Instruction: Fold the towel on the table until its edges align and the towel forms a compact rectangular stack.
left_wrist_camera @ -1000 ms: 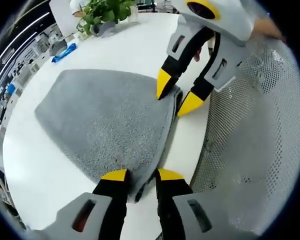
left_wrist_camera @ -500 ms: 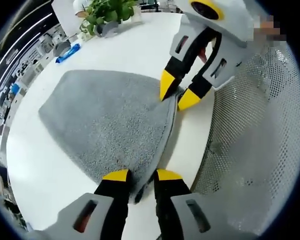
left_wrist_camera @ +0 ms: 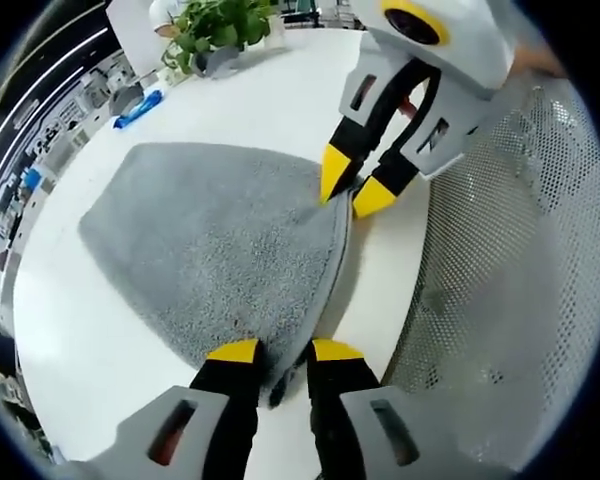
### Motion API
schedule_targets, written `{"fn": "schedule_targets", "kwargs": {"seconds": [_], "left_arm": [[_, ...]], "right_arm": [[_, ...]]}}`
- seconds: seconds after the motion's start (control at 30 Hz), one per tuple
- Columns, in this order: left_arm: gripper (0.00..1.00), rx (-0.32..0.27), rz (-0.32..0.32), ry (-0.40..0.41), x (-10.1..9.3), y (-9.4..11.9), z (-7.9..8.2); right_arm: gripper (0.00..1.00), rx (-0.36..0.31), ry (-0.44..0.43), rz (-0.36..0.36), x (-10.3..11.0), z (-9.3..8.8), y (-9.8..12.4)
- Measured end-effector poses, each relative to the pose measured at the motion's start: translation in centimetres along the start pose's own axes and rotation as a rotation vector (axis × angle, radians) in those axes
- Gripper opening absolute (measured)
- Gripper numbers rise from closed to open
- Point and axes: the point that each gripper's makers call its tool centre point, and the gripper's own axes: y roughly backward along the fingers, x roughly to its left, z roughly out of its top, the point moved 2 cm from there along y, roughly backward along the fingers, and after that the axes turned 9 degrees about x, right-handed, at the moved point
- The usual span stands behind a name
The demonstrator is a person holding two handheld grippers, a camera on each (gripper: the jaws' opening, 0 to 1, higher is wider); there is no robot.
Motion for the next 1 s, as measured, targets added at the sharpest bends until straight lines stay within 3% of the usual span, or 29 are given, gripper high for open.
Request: {"fn": "schedule_targets", "kwargs": {"seconds": [0.13, 0.37, 0.67, 0.83, 1.0], "left_arm": [[0.13, 0.002, 0.026, -0.048, 0.3, -0.4, 0.0], [0.11, 0.008, 0.050, -0.046, 0.4, -0.6, 0.0], [0.10, 0.010, 0.053, -0.051, 0.5, -0.3, 0.1], [0.09, 0.032, 0.016, 0.007, 0.8, 0.0, 0.3], [0.09, 0.004, -0.005, 0.016, 1.0, 0.8, 0.3]], "right_arm": [[0.05, -0.001, 0.015, 0.009, -0.1, 0.1, 0.0], [0.04, -0.009, -0.028, 0.061, -0.5, 0.4, -0.2], [0.04, 0.024, -0.020, 0.068, -0.3, 0.6, -0.2], [0.04, 0.033, -0.103, 0.099, -0.4, 0.5, 0.1], [0.03, 0.001, -0.200, 0.150, -0.6, 0.6, 0.7]]}}
